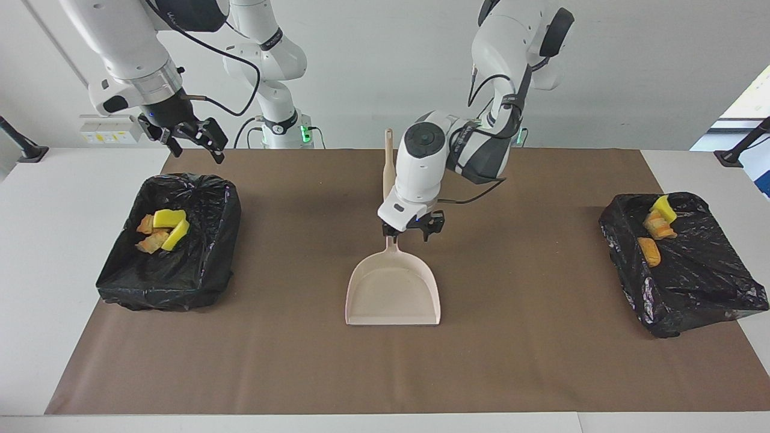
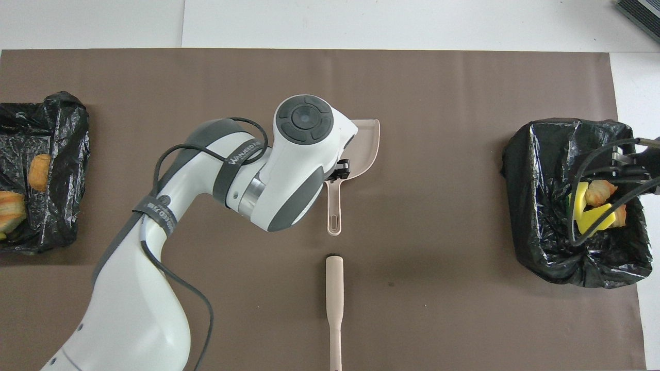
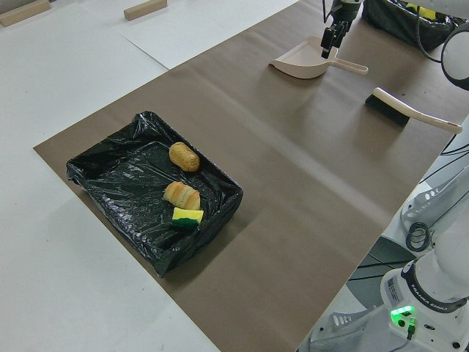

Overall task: Sweep and dump trash in bin
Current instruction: 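Set down the dustpan and withdraw the left gripper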

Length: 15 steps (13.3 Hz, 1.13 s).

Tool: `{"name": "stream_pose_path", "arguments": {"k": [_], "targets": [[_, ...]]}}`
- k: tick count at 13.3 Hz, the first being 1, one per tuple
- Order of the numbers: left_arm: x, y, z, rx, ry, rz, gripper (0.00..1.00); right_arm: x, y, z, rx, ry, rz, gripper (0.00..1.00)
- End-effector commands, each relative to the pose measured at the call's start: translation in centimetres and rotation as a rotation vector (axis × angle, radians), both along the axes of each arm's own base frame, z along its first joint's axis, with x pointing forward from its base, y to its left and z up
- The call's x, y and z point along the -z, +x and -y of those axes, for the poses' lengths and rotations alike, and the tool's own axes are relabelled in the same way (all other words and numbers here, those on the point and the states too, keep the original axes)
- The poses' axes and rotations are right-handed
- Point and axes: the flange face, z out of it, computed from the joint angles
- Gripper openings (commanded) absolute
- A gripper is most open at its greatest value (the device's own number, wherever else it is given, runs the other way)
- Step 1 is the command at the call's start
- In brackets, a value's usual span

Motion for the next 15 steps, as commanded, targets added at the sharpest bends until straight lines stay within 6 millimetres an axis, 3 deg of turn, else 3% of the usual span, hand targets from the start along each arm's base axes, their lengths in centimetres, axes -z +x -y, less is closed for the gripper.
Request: {"name": "stream_pose_path", "arguments": {"k": [1, 3, 6, 9, 14, 15], "targets": [[-3.4, -2.1, -8.9, 0.048, 0.02, -0.004, 1.0, -1.2, -1.5, 0.6, -0.04, 0.025, -0.001, 1.0], [-5.8, -3.3, -15.8, 0.087, 0.026, 0.01, 1.0, -1.3, -1.3, 0.1, -0.042, 0.019, 0.012, 1.0], [-9.6, -5.9, -22.5, 0.183, 0.039, 0.013, 1.0, -1.3, -1.1, -0.1, -0.055, 0.011, 0.029, 1.0], [-14.3, -5.9, -26.0, 0.24, 0.038, 0.011, 1.0, -1.2, -0.8, 0.3, -0.088, -0.01, 0.055, 1.0], [-24.7, -5.0, -31.4, 0.319, 0.033, 0.055, 1.0, -1.2, -0.8, 0.5, -0.126, -0.021, 0.055, 1.0], [-25.7, -4.7, -32.7, 0.301, 0.025, 0.04, 1.0, -1.1, -0.9, 0.5, -0.125, -0.02, 0.051, 1.0]]}}
